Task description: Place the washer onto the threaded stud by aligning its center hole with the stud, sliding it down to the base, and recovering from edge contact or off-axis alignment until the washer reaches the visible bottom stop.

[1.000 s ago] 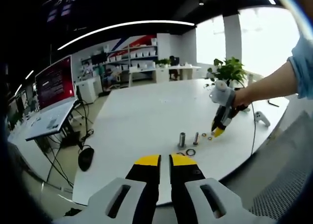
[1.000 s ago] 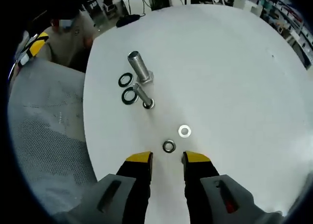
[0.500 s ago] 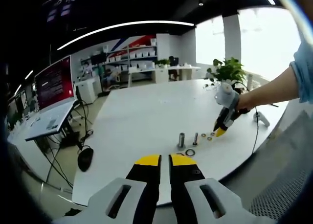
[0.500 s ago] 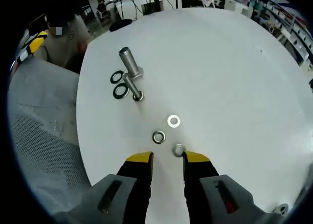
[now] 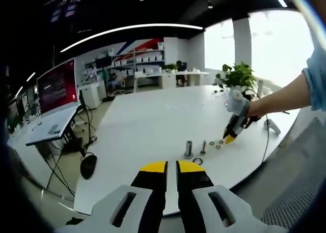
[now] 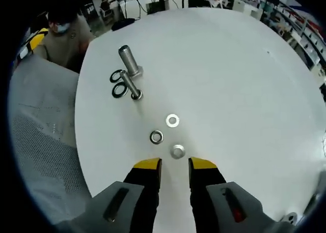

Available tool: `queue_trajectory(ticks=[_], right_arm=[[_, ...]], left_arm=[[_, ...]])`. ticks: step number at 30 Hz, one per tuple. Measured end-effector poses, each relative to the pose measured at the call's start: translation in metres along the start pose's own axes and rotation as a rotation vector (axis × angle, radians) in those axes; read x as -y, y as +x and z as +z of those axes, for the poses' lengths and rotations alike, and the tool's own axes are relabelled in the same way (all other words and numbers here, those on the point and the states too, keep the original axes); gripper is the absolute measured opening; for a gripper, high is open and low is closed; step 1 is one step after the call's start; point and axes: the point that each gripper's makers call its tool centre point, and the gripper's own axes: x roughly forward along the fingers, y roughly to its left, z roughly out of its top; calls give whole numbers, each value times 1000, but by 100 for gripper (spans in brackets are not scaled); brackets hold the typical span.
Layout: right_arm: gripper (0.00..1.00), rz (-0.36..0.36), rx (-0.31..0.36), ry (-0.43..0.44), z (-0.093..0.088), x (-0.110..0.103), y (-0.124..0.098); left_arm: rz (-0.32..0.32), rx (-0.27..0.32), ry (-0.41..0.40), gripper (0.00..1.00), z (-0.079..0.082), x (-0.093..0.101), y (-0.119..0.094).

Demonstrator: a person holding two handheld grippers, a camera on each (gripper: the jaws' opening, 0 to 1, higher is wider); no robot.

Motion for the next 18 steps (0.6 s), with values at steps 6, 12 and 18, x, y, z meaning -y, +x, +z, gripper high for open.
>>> queue_trajectory(ticks=[6, 12, 18], right_arm=[[23, -24, -27, -41, -5, 4, 5], [20, -34, -10, -26, 2, 8, 8], [20, -30, -7, -31, 7, 7, 11]], left_arm=[[1, -5, 4, 4, -1, 0, 0], [3, -12, 6, 4, -2, 0, 0], [5, -14, 5, 4, -2, 0, 1]])
